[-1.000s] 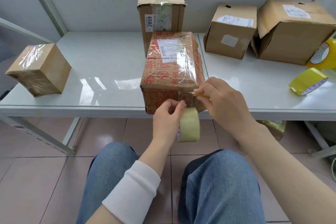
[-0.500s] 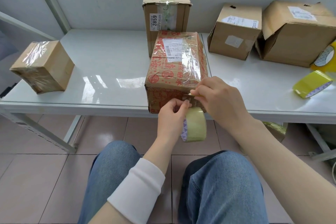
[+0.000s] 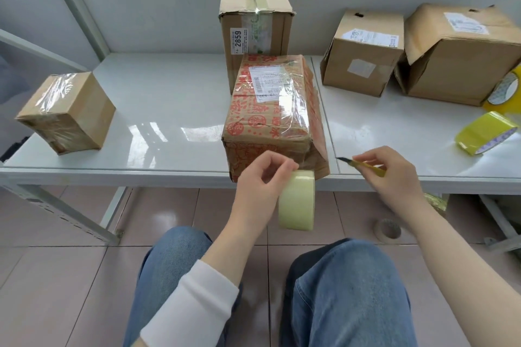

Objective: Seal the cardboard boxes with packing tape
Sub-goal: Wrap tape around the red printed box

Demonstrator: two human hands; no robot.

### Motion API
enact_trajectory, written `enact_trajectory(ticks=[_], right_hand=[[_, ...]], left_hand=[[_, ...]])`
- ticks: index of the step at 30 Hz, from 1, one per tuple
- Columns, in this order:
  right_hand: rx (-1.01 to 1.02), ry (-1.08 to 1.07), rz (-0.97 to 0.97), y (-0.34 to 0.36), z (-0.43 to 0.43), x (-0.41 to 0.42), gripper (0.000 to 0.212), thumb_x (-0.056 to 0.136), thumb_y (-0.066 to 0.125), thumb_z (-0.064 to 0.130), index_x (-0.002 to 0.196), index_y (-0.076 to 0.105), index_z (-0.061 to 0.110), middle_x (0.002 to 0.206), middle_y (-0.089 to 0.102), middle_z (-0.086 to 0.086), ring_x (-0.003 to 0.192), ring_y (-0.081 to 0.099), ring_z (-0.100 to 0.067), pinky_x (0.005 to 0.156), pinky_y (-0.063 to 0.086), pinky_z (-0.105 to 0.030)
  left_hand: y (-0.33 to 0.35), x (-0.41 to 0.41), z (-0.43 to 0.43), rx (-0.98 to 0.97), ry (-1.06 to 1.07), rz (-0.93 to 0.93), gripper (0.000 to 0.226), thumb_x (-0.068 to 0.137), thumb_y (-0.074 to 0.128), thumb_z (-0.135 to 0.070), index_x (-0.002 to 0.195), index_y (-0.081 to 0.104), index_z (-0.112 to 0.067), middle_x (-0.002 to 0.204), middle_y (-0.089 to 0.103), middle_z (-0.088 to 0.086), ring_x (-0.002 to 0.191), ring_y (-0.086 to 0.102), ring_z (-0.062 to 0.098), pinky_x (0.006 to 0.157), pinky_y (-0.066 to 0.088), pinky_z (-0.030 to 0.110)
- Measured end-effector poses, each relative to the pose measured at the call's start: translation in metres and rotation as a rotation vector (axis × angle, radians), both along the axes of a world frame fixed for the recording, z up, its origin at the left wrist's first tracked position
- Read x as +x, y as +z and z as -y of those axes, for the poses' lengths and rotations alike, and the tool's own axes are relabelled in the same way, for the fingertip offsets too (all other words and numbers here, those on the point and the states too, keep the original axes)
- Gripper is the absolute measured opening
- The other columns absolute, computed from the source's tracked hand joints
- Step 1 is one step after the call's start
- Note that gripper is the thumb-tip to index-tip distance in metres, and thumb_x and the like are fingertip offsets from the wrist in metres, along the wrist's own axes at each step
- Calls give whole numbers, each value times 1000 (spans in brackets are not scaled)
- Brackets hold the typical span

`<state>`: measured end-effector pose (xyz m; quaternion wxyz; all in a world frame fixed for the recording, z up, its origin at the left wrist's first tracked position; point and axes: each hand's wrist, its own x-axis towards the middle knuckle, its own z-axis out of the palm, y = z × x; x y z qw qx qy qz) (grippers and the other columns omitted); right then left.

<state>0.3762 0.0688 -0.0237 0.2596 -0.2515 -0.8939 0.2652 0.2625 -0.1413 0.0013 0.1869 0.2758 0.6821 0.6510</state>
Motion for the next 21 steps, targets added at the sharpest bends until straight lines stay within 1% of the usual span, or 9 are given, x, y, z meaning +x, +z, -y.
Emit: enact_trajectory(ticks=[2, 7, 11, 13, 15, 17, 19, 20, 21], right_hand=[[-92, -119, 55, -18, -19, -5, 10, 85, 66, 14, 94, 67, 10, 96, 63, -4, 81, 56, -15, 63, 40, -18], [-71, -316, 222, -41, -50, -21, 22, 89, 61, 24, 105, 70, 11, 103, 64, -12, 97, 53, -30, 73, 40, -33], [115, -376, 332, -40, -59, -31, 25, 88, 61, 23, 102, 73, 6, 101, 66, -17, 101, 49, -40, 79, 40, -40], [133, -359, 239, -35, -52, -39, 31, 89, 60, 24, 109, 68, 2, 111, 64, -19, 108, 48, -41, 88, 38, -41], [-78, -263, 120, -17, -26, -52, 41, 92, 56, 27, 125, 57, 2, 128, 56, -15, 120, 45, -33, 99, 34, -38], [-455, -125, 51, -2, 2, -69, 53, 94, 49, 37, 138, 43, 8, 140, 45, -5, 130, 41, -24, 103, 32, -32], [-856, 5, -22, 2, 19, -87, 78, 83, 51, 61, 144, 35, 15, 145, 41, 2, 132, 40, -17, 109, 29, -30], [-992, 30, -55, 0, 21, -93, 91, 73, 54, 72, 145, 33, 20, 145, 42, 3, 129, 44, -14, 110, 31, -33], [-1081, 40, -75, -2, 20, -98, 93, 70, 53, 75, 144, 33, 23, 142, 47, 3, 123, 50, -13, 107, 38, -35]], left_hand=[[21, -7, -2, 47, -30, -23, 15, 91, 59, -18, 76, 63, -22, 83, 69, -4, 78, 59, 7, 70, 47, 19], [65, -31, -13, 163, -12, 0, 22, 91, 59, -14, 70, 62, -20, 77, 68, -8, 75, 61, 4, 69, 49, 19], [80, -51, -20, 226, 9, 72, 30, 91, 57, -18, 63, 65, -25, 78, 68, -6, 73, 59, 10, 70, 49, 25], [85, -65, -18, 276, 29, 117, 29, 89, 58, -20, 61, 66, -25, 75, 68, -6, 71, 59, 11, 69, 50, 25], [88, -86, -13, 328, 85, 177, 26, 90, 57, -21, 65, 66, -22, 73, 67, -5, 69, 60, 11, 68, 51, 25], [83, -107, -7, 331, 144, 245, 25, 94, 52, -20, 71, 62, -18, 72, 66, -5, 68, 60, 11, 69, 50, 28], [76, -123, -2, 292, 156, 345, 34, 96, 48, -24, 67, 65, -20, 70, 64, -4, 65, 61, 11, 69, 47, 29], [73, -127, -1, 281, 149, 418, 43, 96, 45, -26, 61, 69, -21, 68, 65, -5, 63, 63, 10, 69, 47, 28], [69, -132, 0, 282, 143, 490, 49, 97, 43, -27, 57, 71, -21, 67, 66, -4, 64, 64, 10, 69, 47, 28]])
